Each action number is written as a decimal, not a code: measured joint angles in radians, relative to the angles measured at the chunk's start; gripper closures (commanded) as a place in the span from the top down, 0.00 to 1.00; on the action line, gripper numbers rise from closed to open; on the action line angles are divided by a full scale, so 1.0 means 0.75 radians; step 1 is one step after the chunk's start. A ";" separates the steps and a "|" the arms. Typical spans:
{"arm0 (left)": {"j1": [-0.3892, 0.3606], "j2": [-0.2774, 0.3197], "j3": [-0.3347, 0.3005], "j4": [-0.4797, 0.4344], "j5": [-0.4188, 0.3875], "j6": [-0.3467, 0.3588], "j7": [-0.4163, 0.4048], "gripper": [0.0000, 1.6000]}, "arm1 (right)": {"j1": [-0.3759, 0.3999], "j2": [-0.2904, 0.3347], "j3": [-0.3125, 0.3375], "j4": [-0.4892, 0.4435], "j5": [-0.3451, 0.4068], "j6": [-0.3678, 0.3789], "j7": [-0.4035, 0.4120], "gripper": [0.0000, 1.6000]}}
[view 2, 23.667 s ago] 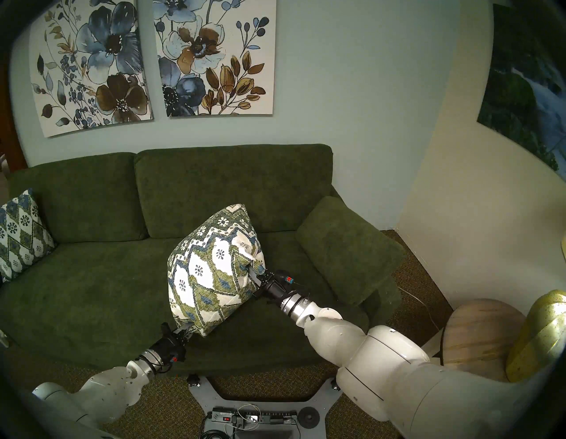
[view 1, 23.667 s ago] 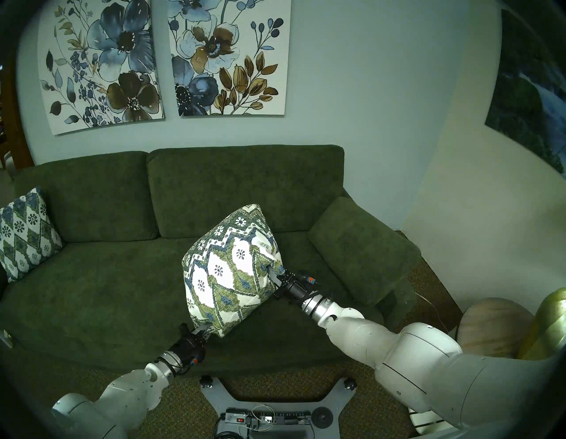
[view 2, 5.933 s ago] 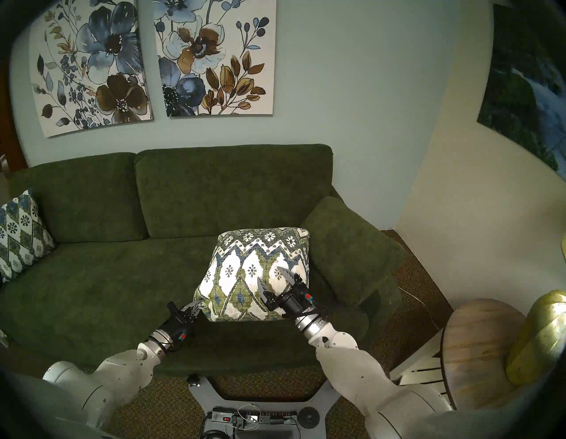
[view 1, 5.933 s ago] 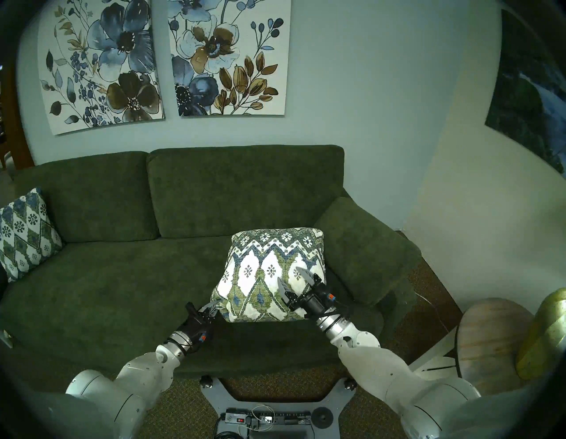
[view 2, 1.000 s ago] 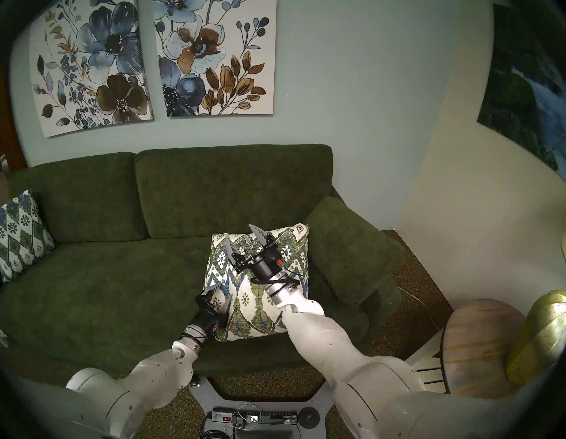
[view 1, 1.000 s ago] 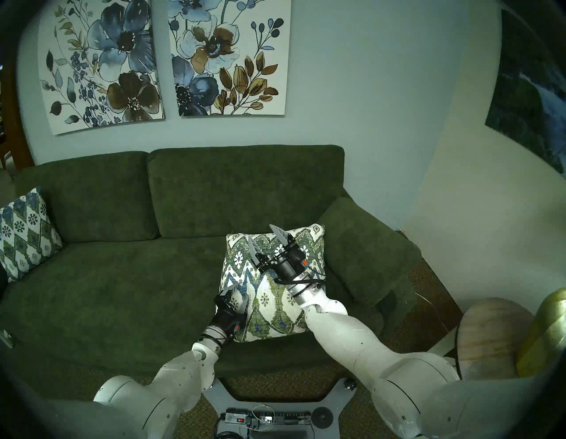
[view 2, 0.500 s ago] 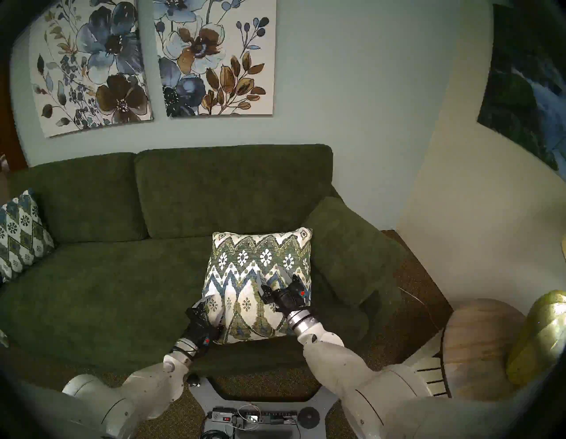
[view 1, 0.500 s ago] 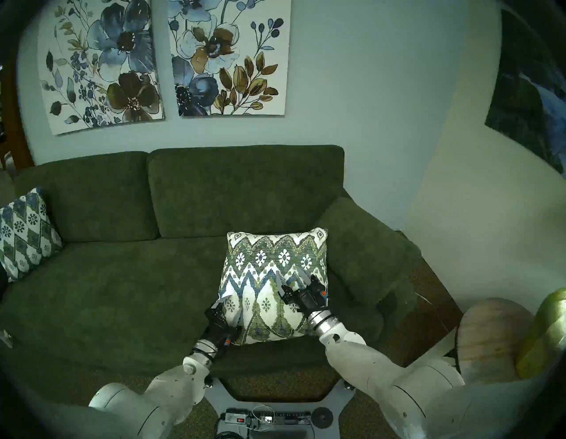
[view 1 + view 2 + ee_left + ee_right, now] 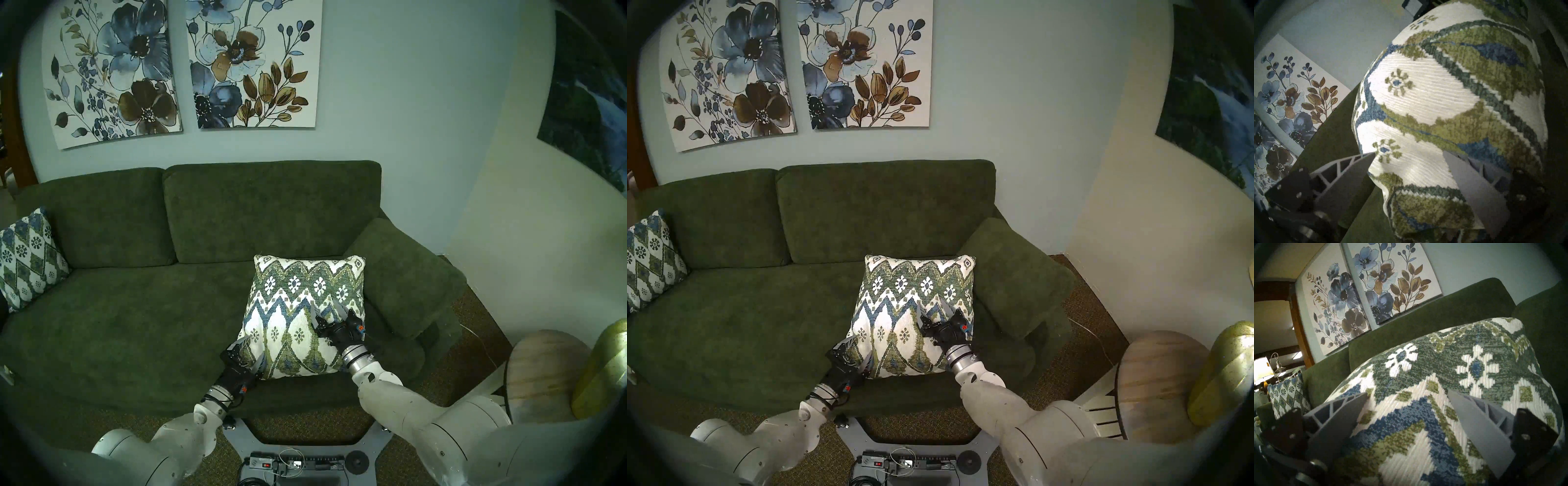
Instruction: Fluff a cushion
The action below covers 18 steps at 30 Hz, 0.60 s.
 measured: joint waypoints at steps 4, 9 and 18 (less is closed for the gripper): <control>-0.005 0.010 0.017 -0.047 0.020 -0.012 0.027 1.00 | 0.006 -0.005 0.000 0.005 0.008 -0.003 -0.010 1.00; -0.010 0.033 0.036 -0.116 0.051 -0.016 0.028 1.00 | 0.014 -0.010 -0.002 0.012 0.012 -0.007 -0.027 1.00; -0.013 0.096 0.051 -0.218 0.106 -0.003 0.033 1.00 | 0.024 -0.022 -0.005 0.021 0.016 -0.015 -0.055 1.00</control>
